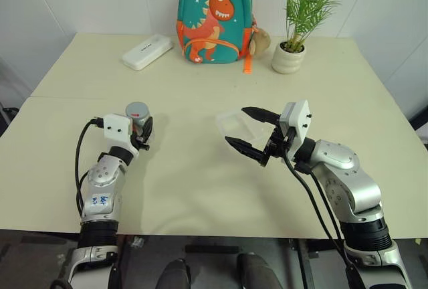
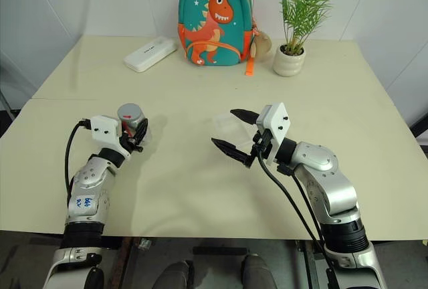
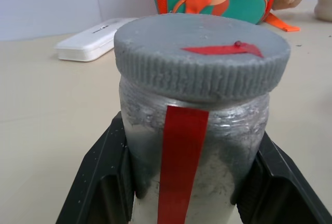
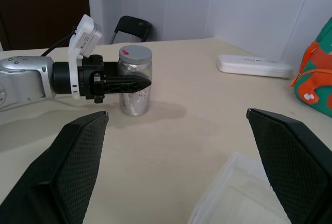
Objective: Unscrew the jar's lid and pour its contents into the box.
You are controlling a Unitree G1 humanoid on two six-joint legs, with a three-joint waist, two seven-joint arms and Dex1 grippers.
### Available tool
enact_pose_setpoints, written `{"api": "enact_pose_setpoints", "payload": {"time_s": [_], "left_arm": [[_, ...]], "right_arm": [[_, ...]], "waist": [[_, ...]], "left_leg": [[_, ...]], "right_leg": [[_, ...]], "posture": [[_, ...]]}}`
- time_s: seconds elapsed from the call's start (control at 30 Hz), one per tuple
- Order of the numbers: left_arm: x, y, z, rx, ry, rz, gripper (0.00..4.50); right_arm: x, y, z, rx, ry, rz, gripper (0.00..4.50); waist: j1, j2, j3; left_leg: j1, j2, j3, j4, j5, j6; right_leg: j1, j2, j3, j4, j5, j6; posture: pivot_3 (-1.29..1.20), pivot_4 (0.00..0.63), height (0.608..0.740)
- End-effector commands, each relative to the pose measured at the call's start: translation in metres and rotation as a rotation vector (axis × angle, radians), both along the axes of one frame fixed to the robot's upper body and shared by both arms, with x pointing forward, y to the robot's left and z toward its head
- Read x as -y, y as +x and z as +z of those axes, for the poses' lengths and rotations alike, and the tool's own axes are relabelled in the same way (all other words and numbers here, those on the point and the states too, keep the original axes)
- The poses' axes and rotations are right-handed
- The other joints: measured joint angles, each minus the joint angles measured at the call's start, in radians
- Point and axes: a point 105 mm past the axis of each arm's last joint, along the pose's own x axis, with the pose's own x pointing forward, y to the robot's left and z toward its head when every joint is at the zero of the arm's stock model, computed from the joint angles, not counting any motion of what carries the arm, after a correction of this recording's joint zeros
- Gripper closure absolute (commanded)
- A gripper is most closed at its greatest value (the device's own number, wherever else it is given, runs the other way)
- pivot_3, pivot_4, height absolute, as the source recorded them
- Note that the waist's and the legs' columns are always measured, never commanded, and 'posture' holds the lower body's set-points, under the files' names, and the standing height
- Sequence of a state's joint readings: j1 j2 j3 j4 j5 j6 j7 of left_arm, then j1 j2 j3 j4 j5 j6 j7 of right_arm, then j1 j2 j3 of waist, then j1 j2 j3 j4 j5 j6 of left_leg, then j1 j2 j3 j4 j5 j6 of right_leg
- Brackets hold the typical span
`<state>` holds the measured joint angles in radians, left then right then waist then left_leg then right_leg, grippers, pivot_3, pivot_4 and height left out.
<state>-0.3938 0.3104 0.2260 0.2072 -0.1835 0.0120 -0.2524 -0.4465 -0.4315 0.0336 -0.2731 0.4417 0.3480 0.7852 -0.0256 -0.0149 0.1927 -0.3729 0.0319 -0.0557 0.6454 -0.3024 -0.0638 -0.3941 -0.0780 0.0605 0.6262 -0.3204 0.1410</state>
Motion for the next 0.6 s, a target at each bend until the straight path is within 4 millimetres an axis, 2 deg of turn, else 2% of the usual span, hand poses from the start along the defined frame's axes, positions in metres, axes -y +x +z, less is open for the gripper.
{"api": "enact_pose_setpoints", "payload": {"time_s": [0.03,0.17,0.33,0.47,0.6], "left_arm": [[0.013,-0.012,0.031,0.095,0.004,-0.130,2.53],[0.031,-0.031,0.052,0.059,0.047,-0.368,2.53],[0.067,-0.062,0.045,-0.102,0.196,-0.700,2.53],[0.096,-0.071,0.045,-0.129,0.231,-0.834,2.53],[0.112,-0.072,0.047,-0.122,0.257,-0.914,2.53]], "right_arm": [[-0.001,-0.004,0.011,0.049,0.024,0.003,0.00],[-0.005,-0.003,0.016,0.029,0.017,-0.001,0.00],[-0.025,-0.008,0.028,-0.058,0.035,0.049,0.00],[-0.037,-0.008,0.036,-0.091,0.003,0.059,0.00],[-0.051,-0.012,0.036,-0.147,-0.015,0.098,0.00]], "waist": [[-0.001,0.000,0.000],[-0.004,0.000,0.000],[-0.004,0.002,0.002],[-0.001,0.002,0.002],[-0.002,0.002,0.002]], "left_leg": [[0.000,0.000,0.000,0.000,0.000,0.000],[-0.001,0.000,0.000,0.000,0.000,0.000],[-0.001,0.000,0.000,-0.001,0.000,0.000],[-0.001,0.000,-0.001,-0.001,0.000,0.000],[-0.002,0.000,-0.001,-0.001,0.000,0.000]], "right_leg": [[0.000,0.000,0.000,0.000,0.000,0.000],[-0.001,0.000,0.000,0.000,0.000,0.000],[-0.001,0.000,0.000,0.000,0.000,0.000],[-0.001,0.000,0.000,0.000,0.000,-0.001],[-0.001,0.000,0.000,-0.001,0.000,-0.001]], "posture": [[0.00,0.150,0.740],[0.00,0.150,0.740],[0.00,0.150,0.740],[0.00,0.150,0.740],[0.00,0.150,0.740]]}}
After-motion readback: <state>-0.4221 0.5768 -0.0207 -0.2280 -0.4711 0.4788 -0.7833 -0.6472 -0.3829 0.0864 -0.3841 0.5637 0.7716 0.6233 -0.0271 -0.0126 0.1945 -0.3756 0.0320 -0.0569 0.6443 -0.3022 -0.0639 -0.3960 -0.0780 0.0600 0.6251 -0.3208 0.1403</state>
